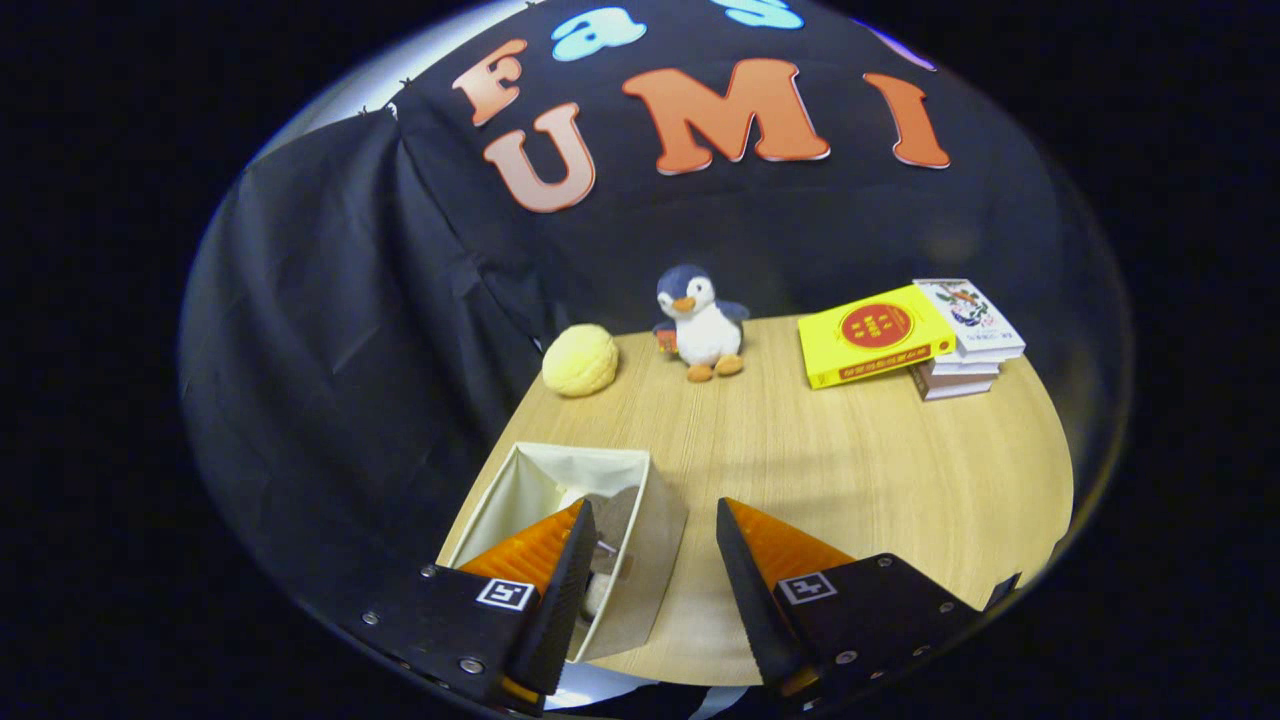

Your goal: Open the storage box then place both shoes into the box .Put the left shoe in first, then the right shoe, with the right side of both shoes facing outward in a uniform manner.

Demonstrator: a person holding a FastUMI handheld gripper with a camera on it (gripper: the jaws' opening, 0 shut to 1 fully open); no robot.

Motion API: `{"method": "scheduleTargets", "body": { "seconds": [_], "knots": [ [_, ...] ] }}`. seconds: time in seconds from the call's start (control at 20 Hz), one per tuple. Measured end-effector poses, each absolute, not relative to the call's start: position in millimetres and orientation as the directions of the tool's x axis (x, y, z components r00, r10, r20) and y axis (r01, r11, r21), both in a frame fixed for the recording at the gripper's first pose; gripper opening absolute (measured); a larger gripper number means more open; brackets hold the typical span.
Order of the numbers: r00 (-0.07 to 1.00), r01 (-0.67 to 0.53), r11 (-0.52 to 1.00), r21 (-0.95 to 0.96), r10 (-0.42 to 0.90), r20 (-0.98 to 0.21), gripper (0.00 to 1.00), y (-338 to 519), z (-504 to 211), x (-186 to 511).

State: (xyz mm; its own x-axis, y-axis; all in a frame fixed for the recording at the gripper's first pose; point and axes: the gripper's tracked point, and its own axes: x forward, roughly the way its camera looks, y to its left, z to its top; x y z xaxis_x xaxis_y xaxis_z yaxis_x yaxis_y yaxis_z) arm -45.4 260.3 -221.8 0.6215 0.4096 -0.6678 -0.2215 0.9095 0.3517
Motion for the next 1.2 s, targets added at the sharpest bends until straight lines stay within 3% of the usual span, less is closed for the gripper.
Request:
{"method": "scheduleTargets", "body": {
  "seconds": [0.2, 0.5, 0.75, 0.95, 1.2],
  "knots": [
    [0.796, -0.244, 0.931, 0.271, 0.352, -0.493, 0.8, 190.0, -162.5, -11.9],
    [0.939, -0.224, 0.969, 0.107, 0.244, -0.243, 0.94, 88.7, -87.7, 15.4],
    [0.975, -0.198, 0.978, 0.06, 0.202, -0.089, 0.98, 37.5, -44.9, 21.6],
    [0.977, -0.189, 0.982, -0.002, 0.189, 0.102, 0.97, 19.8, -1.2, 18.1],
    [0.97, -0.179, 0.983, -0.038, 0.183, 0.16, 0.98, 21.6, 21.9, 11.3]
  ]
}}
